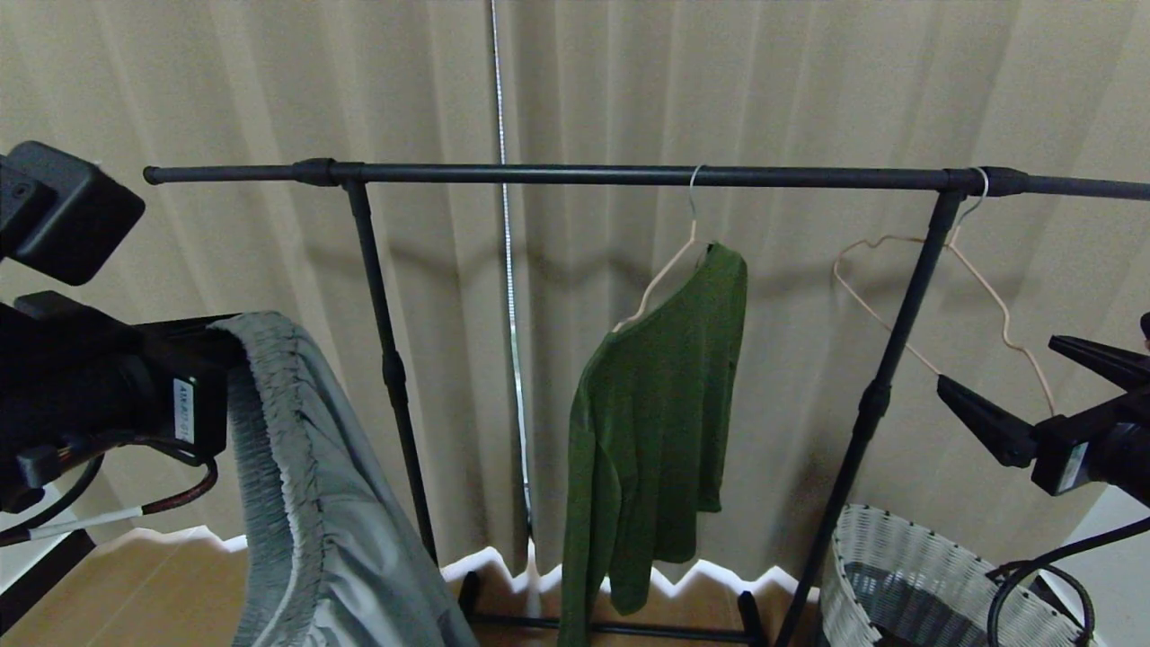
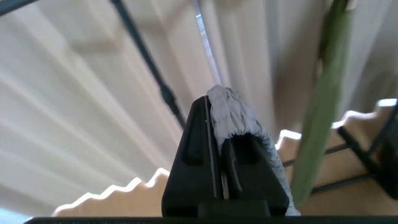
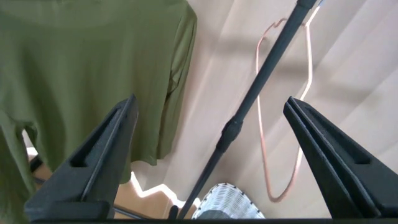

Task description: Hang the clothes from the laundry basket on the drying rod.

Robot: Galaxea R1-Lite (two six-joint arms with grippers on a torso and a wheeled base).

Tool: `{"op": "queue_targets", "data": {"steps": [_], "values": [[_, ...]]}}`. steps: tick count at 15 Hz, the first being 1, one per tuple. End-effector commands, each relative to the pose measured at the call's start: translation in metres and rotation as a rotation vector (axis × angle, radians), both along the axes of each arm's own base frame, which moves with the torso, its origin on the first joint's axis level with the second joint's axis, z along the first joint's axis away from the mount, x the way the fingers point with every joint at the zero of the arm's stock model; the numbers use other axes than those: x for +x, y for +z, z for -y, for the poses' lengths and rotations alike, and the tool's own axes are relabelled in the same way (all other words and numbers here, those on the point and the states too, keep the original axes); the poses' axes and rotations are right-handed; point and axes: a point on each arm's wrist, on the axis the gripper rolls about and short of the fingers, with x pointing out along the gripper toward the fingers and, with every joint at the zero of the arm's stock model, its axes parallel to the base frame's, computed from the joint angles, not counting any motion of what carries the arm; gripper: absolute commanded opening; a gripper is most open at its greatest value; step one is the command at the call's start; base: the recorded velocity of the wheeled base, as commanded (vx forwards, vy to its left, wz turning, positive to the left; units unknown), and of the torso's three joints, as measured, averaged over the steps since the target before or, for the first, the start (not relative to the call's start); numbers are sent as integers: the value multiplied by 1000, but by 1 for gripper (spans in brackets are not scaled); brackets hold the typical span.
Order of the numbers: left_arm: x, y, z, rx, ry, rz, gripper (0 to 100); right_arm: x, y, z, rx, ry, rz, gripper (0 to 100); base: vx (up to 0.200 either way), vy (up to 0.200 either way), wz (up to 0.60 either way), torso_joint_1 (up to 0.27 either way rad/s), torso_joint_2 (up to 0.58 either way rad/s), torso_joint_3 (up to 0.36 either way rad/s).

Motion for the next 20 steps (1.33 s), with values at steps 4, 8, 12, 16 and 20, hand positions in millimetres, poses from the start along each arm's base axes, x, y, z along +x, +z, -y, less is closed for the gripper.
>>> {"op": "queue_targets", "data": {"steps": [4, 8, 12, 16, 20], "values": [[-4, 1, -5, -20, 7, 37, 0, 4, 3, 11, -38, -65, -30, 100, 0, 0, 0, 0, 0, 0], [-5, -4, -6, -12, 5, 24, 0, 7, 23, 27, -34, -152, -93, 100, 0, -150, 0, 1, -1, 1], [-5, -4, -5, -11, -2, 24, 0, 7, 25, 28, -35, -155, -109, 100, 0, -200, 0, 7, 2, -4], [-5, -4, -4, -18, -36, 27, 0, 10, 28, 27, -36, -152, -113, 100, 0, 0, 0, 0, 0, 0], [-5, -10, -6, -21, -23, 35, 0, 21, 50, 22, -32, -117, -253, 100, 0, 0, 0, 0, 0, 0]]}}
